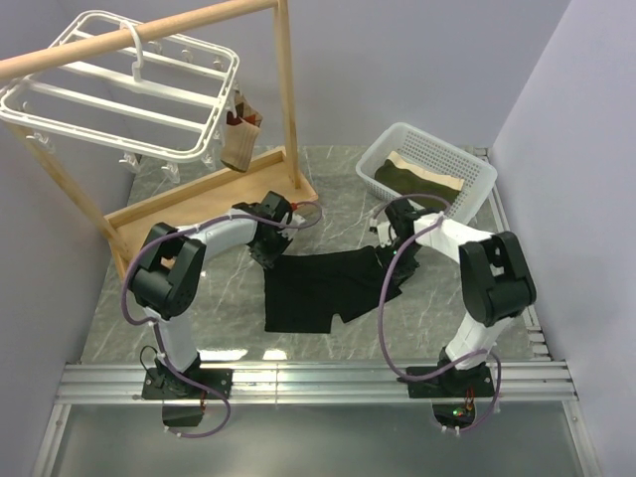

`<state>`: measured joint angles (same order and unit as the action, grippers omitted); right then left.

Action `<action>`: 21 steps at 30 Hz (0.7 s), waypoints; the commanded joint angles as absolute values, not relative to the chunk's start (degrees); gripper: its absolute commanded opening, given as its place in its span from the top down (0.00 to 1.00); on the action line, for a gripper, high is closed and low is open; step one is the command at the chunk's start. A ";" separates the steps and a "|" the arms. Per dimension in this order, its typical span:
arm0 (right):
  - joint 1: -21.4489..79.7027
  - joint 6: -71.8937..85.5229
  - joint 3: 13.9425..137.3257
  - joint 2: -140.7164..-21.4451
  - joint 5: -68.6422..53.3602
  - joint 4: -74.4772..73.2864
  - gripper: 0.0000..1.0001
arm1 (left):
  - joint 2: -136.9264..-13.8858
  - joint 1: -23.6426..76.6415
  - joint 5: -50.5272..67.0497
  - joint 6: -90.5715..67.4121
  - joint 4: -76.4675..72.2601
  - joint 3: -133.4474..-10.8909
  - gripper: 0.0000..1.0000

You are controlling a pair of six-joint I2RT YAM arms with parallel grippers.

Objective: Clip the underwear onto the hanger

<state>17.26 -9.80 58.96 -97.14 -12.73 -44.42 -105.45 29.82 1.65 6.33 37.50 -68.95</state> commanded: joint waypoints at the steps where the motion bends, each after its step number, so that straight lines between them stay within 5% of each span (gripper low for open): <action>1: 18.81 -9.84 60.21 -102.73 -9.93 -47.63 0.73 | -103.54 29.71 1.76 5.71 39.81 -68.11 1.00; 15: 21.01 -16.43 63.19 -103.18 -12.91 -65.73 0.73 | -99.76 29.36 2.10 7.47 40.52 -65.30 0.97; 18: 21.01 -16.70 64.15 -100.29 -14.06 -64.87 0.74 | -96.78 29.44 5.18 9.84 40.61 -65.13 0.75; 19: 20.92 -16.18 64.94 -98.28 -14.41 -64.43 0.74 | -93.81 29.36 7.71 10.45 40.61 -65.30 0.51; 21: 20.04 -14.86 68.44 -94.16 -16.52 -62.06 0.72 | -90.28 29.36 10.62 11.68 40.43 -66.09 0.28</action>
